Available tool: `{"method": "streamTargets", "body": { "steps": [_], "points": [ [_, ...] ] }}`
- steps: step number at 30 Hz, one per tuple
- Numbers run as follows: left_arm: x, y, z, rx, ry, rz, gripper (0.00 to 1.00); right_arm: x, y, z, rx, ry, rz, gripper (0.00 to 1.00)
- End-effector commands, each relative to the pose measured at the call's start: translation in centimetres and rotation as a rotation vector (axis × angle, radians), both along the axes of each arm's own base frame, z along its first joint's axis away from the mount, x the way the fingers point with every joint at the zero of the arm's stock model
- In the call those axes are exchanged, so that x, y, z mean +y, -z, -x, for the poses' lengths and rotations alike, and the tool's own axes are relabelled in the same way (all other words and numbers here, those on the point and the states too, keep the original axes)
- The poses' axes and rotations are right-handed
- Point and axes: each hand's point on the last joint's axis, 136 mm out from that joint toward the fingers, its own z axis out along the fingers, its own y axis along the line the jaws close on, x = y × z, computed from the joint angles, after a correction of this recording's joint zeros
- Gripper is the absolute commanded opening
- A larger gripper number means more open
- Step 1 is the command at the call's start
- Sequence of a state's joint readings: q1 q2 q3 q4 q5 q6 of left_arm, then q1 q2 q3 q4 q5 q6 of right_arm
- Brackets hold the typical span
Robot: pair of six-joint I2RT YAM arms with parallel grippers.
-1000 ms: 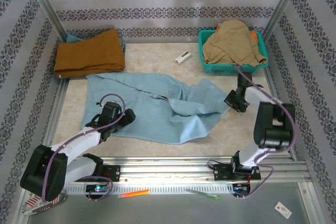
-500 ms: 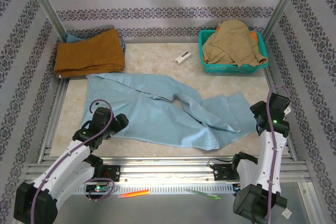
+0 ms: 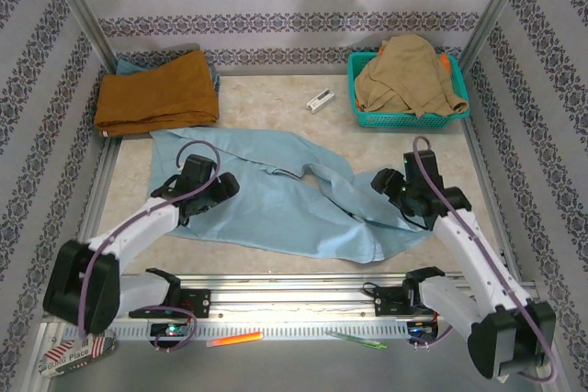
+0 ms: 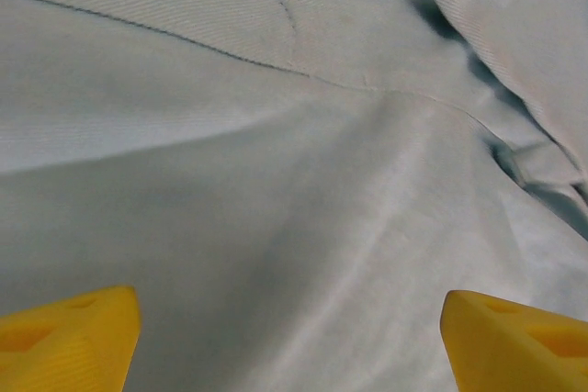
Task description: Fold and stack the trousers
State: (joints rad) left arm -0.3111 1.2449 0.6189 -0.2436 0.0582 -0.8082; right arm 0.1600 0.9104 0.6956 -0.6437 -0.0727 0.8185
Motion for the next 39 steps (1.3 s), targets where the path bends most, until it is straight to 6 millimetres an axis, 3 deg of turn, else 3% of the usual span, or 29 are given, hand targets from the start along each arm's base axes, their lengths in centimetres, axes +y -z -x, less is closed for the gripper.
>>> {"method": "streamTargets", "body": {
  "steps": [1, 6, 9, 12, 16, 22, 26, 28, 30, 34, 35, 39],
  "points": [
    [0.6, 0.3, -3.6, -0.082, -0.045, -0.032, 0.85, -1.6, 1.0, 2.7, 0.031, 0.120, -0.052, 0.71],
    [2.0, 4.2, -2.0, -0.002, -0.103, -0.043, 0.84, -2.3, 4.5, 5.9, 0.165, 0.263, -0.285, 0.72],
    [2.6, 4.7, -0.7, 0.005, -0.114, -0.044, 0.84, -1.2, 6.1, 6.0, 0.201, 0.328, -0.487, 0.72],
    [3.0, 4.8, 0.3, 0.009, -0.113, -0.055, 0.84, -0.7, 7.0, 6.1, 0.237, 0.354, -0.538, 0.73],
    [3.0, 4.4, 0.9, 0.002, -0.106, -0.049, 0.84, -1.1, 7.4, 6.0, 0.254, 0.381, -0.532, 0.72],
    [3.3, 4.2, 1.8, 0.006, -0.107, -0.050, 0.83, -2.3, 5.9, 3.9, 0.150, 0.411, -0.510, 0.53],
    [3.7, 4.3, 2.9, 0.011, -0.123, -0.046, 0.80, -3.0, 6.6, 3.5, 0.176, 0.444, -0.487, 0.72],
    [3.6, 4.3, 3.4, -0.002, -0.128, -0.024, 0.79, -3.0, 7.4, 3.3, 0.202, 0.449, -0.494, 0.73],
    [3.7, 4.2, 4.0, -0.009, -0.134, -0.010, 0.79, -2.7, 8.0, 2.9, 0.211, 0.440, -0.516, 0.60],
    [4.2, 4.2, 5.1, -0.001, -0.128, -0.030, 0.75, -2.7, 6.8, 2.1, 0.175, 0.392, -0.528, 0.06],
    [4.3, 4.2, 5.3, 0.000, -0.128, -0.034, 0.73, -2.8, 6.3, 2.1, 0.160, 0.383, -0.515, 0.00],
    [4.6, 4.9, 6.6, -0.003, -0.142, -0.016, 0.46, -3.7, 2.6, 2.4, 0.051, 0.341, -0.416, 0.00]
  ]
}}
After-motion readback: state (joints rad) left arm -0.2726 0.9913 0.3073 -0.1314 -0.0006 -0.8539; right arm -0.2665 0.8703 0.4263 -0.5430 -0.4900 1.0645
